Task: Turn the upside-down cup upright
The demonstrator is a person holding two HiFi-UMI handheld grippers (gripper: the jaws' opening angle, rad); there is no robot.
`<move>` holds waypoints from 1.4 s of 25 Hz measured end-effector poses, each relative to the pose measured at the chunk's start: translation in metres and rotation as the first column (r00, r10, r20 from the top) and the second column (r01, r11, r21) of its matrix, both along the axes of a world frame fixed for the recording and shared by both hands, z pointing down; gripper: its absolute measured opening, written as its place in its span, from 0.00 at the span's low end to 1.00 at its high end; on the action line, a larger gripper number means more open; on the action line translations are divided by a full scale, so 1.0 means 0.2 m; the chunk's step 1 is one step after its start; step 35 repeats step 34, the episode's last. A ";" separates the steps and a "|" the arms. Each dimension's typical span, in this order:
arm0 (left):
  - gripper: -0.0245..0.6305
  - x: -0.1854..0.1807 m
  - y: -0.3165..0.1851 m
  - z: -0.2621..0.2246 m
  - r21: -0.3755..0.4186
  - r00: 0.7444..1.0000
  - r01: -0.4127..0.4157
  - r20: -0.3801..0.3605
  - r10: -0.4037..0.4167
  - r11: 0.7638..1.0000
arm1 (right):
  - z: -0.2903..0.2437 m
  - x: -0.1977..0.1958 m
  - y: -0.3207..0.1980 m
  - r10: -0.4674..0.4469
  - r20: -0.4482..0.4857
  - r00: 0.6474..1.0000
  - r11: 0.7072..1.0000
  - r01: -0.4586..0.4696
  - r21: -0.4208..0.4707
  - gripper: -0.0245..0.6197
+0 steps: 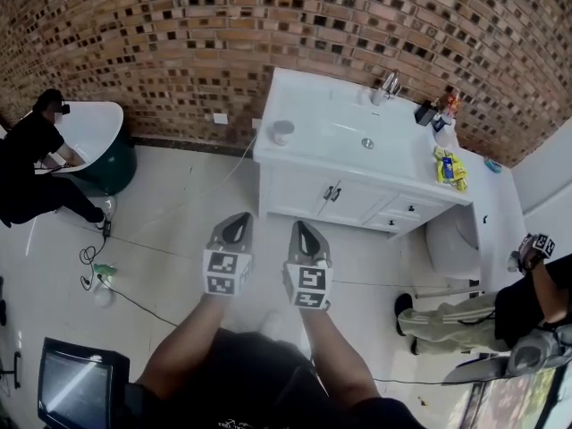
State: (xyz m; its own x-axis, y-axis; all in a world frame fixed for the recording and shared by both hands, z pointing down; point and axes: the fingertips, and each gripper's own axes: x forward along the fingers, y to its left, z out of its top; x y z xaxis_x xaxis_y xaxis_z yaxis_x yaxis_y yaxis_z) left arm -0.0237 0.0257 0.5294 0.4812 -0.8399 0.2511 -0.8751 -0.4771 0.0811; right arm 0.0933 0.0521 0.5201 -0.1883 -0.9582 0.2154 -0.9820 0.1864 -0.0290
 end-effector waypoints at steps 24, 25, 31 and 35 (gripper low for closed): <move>0.03 -0.09 0.01 0.07 -0.003 1.000 -0.023 0.014 0.023 1.000 | 0.11 -0.13 0.00 0.013 -0.013 1.000 0.999 -0.014 -0.034 0.06; 0.03 -0.09 0.02 0.06 -0.001 1.000 -0.024 0.017 0.024 1.000 | 0.10 -0.13 -0.01 0.014 -0.012 1.000 0.999 -0.014 -0.034 0.06; 0.03 -0.08 0.02 0.04 0.001 0.999 -0.031 0.027 0.031 1.000 | 0.11 -0.15 -0.02 0.019 -0.024 1.000 0.999 -0.020 -0.033 0.06; 0.03 -0.09 0.03 0.07 -0.007 0.999 -0.029 0.027 0.030 1.000 | 0.12 -0.16 -0.01 0.019 -0.028 0.999 0.999 -0.020 -0.037 0.06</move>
